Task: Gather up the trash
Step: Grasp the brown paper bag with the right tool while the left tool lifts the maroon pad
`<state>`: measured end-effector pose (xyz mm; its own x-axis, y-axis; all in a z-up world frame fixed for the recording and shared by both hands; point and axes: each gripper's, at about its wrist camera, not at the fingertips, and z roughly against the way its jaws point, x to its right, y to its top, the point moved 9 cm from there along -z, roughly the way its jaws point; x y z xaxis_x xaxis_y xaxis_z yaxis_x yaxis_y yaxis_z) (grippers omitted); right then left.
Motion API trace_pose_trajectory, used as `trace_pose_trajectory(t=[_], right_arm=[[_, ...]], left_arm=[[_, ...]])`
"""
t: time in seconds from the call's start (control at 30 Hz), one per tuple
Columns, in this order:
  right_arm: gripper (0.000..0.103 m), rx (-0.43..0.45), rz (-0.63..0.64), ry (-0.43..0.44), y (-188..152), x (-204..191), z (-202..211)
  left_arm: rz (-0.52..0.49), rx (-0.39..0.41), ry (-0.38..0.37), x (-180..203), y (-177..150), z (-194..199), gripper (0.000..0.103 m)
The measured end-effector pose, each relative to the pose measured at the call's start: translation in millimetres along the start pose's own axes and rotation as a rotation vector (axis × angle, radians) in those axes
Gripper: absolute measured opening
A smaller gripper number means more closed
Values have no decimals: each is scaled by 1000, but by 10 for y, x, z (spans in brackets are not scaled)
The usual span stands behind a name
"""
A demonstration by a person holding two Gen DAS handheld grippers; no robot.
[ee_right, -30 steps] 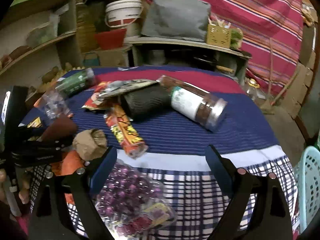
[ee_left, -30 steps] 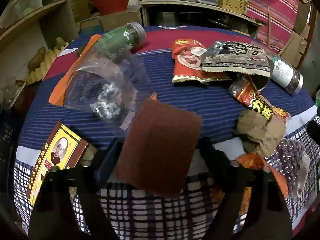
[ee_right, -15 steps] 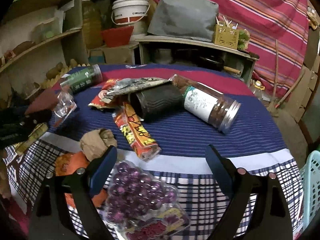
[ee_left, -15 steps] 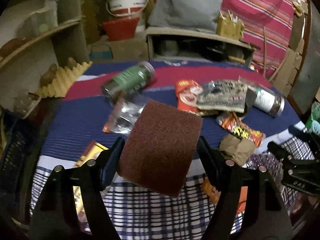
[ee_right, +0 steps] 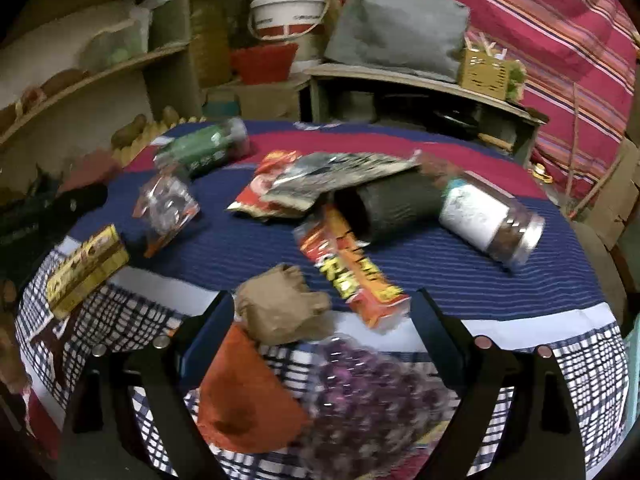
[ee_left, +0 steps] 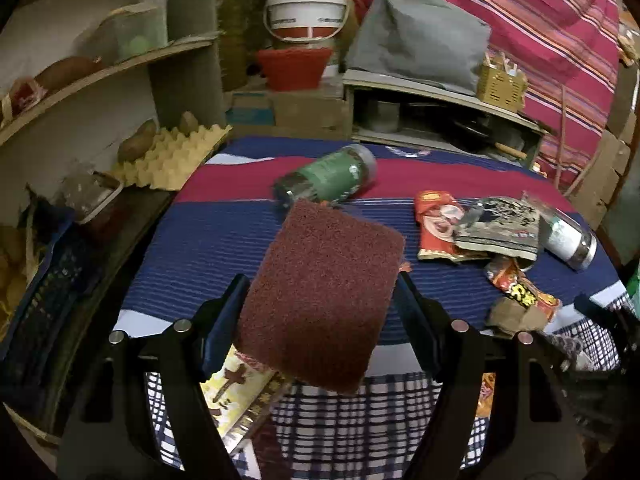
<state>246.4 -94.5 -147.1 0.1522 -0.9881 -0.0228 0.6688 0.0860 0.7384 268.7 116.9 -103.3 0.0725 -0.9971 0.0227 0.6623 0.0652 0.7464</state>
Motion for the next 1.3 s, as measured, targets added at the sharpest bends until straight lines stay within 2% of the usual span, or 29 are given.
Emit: trace_pose_trajectory(t=[0.1, 0.2, 0.33, 0.4, 0.47, 0.67, 0.9, 0.97, 1.0, 1.03, 1.17, 1.3], right_arm=[[85, -16, 48, -25, -68, -54, -84], [69, -35, 19, -2, -91, -16, -128], [37, -36, 19, 67, -93, -30, -122], [30, -18, 31, 73, -78, -29, -74], [19, 1, 37, 78, -46, -10, -15], [11, 28, 25, 73, -27, 194, 97], [15, 10, -28, 79, -89, 459, 93], [54, 16, -27, 72, -87, 447, 109], [63, 35, -30, 67, -67, 426, 133], [67, 49, -27, 64, -53, 411, 155], [67, 54, 21, 69, -12, 222, 145], [67, 9, 28, 93, -42, 44, -5]], left_arm=[[42, -28, -19, -71, -31, -56, 72], [45, -31, -26, -55, -45, -64, 72], [17, -33, -25, 28, -76, -74, 72], [-3, -32, -16, 70, -86, -76, 72], [-14, -26, -16, 114, -84, -60, 72], [-63, -1, -24, 291, -67, 8, 72], [-121, -2, -13, 434, -96, -1, 72], [-117, -10, -12, 427, -101, -28, 72], [-113, -14, -11, 418, -103, -40, 72], [-109, -17, -10, 409, -103, -47, 72], [-90, -12, -6, 359, -86, -33, 72], [-57, -7, -11, 308, -57, -11, 72]])
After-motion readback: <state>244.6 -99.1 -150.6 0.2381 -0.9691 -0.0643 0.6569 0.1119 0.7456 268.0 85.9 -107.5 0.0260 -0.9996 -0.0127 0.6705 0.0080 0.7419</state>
